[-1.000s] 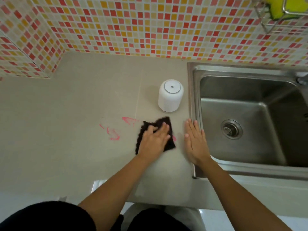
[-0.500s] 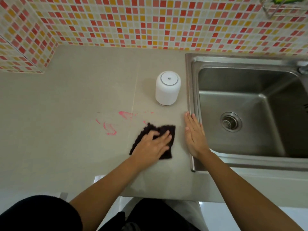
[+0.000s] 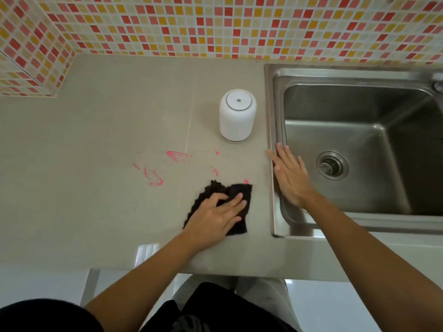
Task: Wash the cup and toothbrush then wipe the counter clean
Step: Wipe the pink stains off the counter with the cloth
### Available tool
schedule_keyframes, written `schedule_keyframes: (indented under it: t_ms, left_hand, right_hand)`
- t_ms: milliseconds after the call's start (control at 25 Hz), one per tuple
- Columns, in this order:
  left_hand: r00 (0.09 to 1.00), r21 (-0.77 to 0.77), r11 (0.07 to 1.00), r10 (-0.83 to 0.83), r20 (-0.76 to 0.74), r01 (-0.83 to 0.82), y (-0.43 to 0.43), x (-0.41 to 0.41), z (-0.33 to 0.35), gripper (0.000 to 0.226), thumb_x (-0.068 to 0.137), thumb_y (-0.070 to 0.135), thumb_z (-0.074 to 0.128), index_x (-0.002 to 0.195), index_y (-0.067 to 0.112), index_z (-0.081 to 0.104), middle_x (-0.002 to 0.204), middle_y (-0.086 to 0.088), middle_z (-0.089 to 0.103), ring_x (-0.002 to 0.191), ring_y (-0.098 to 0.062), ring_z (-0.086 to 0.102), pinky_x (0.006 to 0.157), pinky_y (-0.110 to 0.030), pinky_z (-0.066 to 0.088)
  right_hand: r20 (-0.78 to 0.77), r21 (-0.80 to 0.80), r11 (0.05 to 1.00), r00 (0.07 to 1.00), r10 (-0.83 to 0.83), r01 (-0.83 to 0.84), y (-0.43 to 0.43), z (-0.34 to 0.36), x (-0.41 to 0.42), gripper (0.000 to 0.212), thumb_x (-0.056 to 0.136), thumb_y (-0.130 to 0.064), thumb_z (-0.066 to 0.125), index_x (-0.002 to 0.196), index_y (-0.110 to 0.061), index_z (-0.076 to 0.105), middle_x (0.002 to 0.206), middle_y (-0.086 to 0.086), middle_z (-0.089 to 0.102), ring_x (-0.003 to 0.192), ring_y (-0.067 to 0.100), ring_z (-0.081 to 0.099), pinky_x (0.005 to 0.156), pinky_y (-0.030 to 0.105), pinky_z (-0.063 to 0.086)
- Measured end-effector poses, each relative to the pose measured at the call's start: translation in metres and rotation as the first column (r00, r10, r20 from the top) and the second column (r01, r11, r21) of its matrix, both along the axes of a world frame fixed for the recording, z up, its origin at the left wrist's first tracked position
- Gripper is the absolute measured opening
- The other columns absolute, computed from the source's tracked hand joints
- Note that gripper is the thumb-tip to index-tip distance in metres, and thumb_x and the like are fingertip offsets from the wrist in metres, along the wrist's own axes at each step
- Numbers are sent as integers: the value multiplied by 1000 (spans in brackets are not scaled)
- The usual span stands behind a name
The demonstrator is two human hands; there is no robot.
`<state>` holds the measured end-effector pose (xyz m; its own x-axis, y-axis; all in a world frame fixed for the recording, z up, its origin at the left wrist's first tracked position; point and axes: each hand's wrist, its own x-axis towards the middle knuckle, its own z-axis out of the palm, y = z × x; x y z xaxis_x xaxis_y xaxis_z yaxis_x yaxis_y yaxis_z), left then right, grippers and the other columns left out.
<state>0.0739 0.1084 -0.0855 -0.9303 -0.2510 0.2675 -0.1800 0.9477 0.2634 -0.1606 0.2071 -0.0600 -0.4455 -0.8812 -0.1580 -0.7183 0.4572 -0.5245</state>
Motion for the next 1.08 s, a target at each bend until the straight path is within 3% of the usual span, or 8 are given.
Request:
schedule_keyframes:
  t_ms: [80, 240, 440, 640, 760, 880, 1000, 1080]
  left_hand:
    - [999, -9, 1000, 0, -37, -1, -21, 6, 4, 46, 100, 40, 29, 120, 19, 64, 125, 3, 63, 99, -21, 45, 79, -33, 49]
    - [960, 93, 956, 279, 2, -278, -28, -55, 12, 40, 95, 37, 40, 114, 17, 68, 121, 3, 66, 96, -20, 44, 72, -38, 53]
    - [999, 23, 999, 48, -21, -48, -4, -11, 4, 39, 93, 35, 41, 115, 18, 67, 124, 5, 64, 98, -18, 43, 79, -33, 48]
    - [931, 129, 923, 365, 0, -362, 0, -76, 12, 40, 92, 34, 41, 111, 15, 69, 119, 1, 67, 95, -24, 49, 69, -37, 54]
    - [993, 74, 990, 119, 20, -120, 52, -27, 10, 39, 92, 36, 41, 115, 16, 67, 123, 1, 65, 99, -20, 44, 69, -31, 53]
    - [995, -79, 993, -95, -35, 92, 10, 13, 6, 38, 99, 30, 39, 114, 9, 67, 122, -5, 66, 101, -23, 59, 82, -33, 48]
    - [979, -17, 979, 202, -21, -203, -27, -24, 6, 40, 99, 31, 38, 115, 8, 66, 121, -7, 66, 99, -25, 55, 83, -36, 47]
    - [965, 30, 965, 261, 18, -261, 17, -41, -5, 40, 99, 31, 36, 118, 10, 64, 124, -6, 64, 102, -23, 55, 81, -36, 48]
  right_hand:
    - [-105, 123, 991, 993, 62, -49, 2, -4, -5, 57, 92, -41, 4, 148, -30, 0, 157, -4, -6, 138, 3, -18, 113, 39, -13]
    - [-169, 184, 982, 983, 76, -44, 1, -3, -1, 56, 93, -39, 4, 147, -30, -7, 157, -5, -11, 137, 4, -20, 111, 40, -15]
    - [-181, 194, 980, 980, 83, -47, 2, -5, -4, 55, 93, -38, 5, 146, -31, -8, 157, -4, -11, 138, 4, -17, 111, 40, -15]
    - [-209, 209, 977, 974, 84, -40, 1, -2, -2, 55, 95, -36, 6, 147, -30, -7, 157, -4, -10, 144, 10, -11, 113, 44, -11]
    - [-232, 230, 972, 968, 96, -41, 1, 0, -1, 58, 91, -37, 4, 148, -28, -5, 158, -3, -8, 145, 12, -9, 114, 44, -9]
    - [-327, 270, 962, 936, 132, -42, -1, 2, 1, 61, 89, -36, 3, 148, -23, -4, 158, 2, -4, 145, 15, -6, 115, 44, -7]
    - [-381, 321, 946, 911, 157, -29, -5, 6, 4, 63, 88, -35, 0, 148, -18, -5, 158, 6, -3, 146, 18, -5, 115, 41, -7]
    - [-388, 333, 943, 908, 157, -20, -6, 8, 7, 58, 93, -32, 4, 148, -16, -4, 158, 8, -2, 146, 19, -5, 116, 41, -6]
